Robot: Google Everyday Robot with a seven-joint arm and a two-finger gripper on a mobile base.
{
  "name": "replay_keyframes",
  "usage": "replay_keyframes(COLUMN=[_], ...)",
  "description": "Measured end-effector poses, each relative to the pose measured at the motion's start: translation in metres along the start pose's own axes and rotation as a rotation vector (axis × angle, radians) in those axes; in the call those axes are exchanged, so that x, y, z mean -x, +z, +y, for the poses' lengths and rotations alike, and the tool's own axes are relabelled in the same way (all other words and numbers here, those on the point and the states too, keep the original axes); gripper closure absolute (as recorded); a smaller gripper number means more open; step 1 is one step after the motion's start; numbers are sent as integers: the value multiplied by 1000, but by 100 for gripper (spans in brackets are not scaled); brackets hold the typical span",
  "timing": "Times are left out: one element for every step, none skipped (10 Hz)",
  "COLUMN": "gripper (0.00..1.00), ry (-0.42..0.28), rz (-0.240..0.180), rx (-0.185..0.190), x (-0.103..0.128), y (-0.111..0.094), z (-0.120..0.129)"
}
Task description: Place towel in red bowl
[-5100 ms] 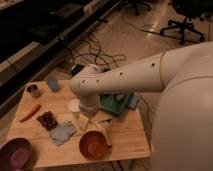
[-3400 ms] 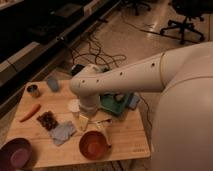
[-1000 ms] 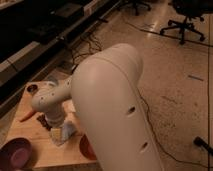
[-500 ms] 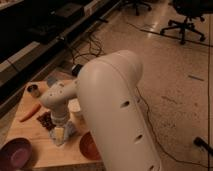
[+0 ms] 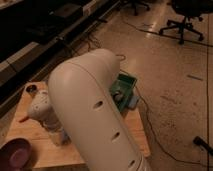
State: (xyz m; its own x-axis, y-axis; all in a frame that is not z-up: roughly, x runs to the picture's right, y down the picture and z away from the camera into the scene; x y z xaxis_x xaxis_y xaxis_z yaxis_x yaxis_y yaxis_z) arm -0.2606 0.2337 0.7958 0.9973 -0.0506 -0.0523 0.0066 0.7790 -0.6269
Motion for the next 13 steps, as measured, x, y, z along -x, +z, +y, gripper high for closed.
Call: replay_keyframes(gripper=[20,24,34,42,55,64,74,83,94,99,100,100,100], ry=[-5,-8,-23,-28,-34,-33,-35,-36,-38,-26,0,47,115], rz=[15,24,21,16,9,3,2,5,4,-3,-17,-40,-93], rx=[-5,9,42,82,166,210,220,222,222,215,206,185,152], x=[-1,-2,2,2,2,0,0,0,1,1,-3,-15,-32], y=[3,5,9,11,15,16,16,16,15,13,9,-2,-34], z=[-1,-2,1,1,1,-1,0,1,1,2,0,-7,-16])
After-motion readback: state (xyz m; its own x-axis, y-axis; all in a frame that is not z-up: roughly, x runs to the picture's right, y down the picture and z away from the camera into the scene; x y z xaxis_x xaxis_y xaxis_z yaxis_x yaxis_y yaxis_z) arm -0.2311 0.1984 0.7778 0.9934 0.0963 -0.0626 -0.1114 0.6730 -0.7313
